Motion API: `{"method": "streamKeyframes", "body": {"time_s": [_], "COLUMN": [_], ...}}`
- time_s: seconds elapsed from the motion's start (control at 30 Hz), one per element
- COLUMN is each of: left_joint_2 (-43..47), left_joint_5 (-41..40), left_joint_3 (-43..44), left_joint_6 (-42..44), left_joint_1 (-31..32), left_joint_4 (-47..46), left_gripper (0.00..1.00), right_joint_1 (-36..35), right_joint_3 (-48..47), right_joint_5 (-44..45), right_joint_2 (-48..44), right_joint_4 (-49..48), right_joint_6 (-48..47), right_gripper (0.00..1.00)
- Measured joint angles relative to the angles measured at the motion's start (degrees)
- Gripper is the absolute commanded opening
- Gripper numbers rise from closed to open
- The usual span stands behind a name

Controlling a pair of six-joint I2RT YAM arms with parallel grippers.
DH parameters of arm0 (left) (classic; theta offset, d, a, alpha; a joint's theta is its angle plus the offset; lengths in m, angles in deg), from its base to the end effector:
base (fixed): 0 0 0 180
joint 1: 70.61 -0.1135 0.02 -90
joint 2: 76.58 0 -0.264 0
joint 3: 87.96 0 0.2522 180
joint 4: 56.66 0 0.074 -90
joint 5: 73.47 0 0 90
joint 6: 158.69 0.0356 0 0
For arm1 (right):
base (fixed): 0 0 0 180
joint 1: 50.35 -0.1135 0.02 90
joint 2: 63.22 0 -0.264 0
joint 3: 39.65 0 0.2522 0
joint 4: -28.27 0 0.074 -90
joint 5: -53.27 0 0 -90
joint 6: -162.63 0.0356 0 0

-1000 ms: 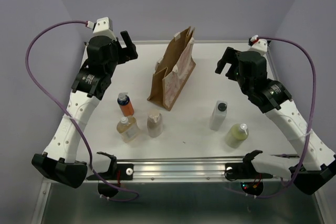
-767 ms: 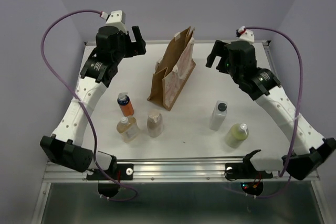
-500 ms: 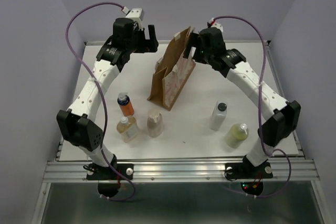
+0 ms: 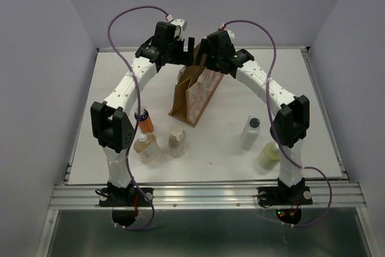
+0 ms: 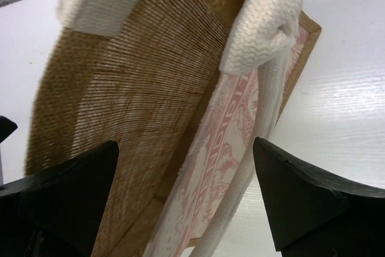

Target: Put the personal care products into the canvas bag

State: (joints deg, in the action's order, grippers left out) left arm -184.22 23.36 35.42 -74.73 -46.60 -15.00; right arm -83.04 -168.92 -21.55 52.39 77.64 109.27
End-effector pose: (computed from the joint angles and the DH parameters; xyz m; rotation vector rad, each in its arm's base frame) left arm 0.4012 -0.1833 0.3857 0.3954 2.0108 -0.4503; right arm 0.3982 0.2445 0.3479 0.2252 2.1855 0.3990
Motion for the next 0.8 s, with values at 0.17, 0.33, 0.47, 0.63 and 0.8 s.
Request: {"method": "streamKeyframes", "body": {"time_s": [0.17, 0.33, 0.47, 0.63, 0.8], "left_joint_2": [-4.39, -7.78, -9.60, -12.00, -12.20], "left_joint_5": [-2.71, -3.13, -3.02, -8.17, -16.61], "left_joint_3": [1.75, 3.61, 4.72, 8.50, 10.43], "left_joint_6": [0.04, 0.00, 0.33, -0.26, -0.11], "left_joint_1": [0.04, 0.61, 1.38, 2.27, 2.19], "left_joint_4": [2.12, 3.02, 3.30, 6.05, 8.44], "left_gripper": [0.99, 0.95, 0.33, 0.00, 0.00], "right_joint_1": [-0.02, -0.02, -0.02, -0.02, -0.02], "right_joint_3": [0.04, 0.04, 0.15, 0.22, 1.20], "right_joint_5": [1.49, 2.84, 3.87, 4.24, 5.99], "right_joint_2": [1.79, 3.37, 4.02, 4.02, 3.54], "right_joint_4": [1.70, 2.71, 3.65, 4.02, 5.77], "right_joint_6": [0.94, 1.60, 1.46, 0.28, -2.49], "right_gripper": [0.92, 0.70, 0.47, 0.17, 0.01]}}
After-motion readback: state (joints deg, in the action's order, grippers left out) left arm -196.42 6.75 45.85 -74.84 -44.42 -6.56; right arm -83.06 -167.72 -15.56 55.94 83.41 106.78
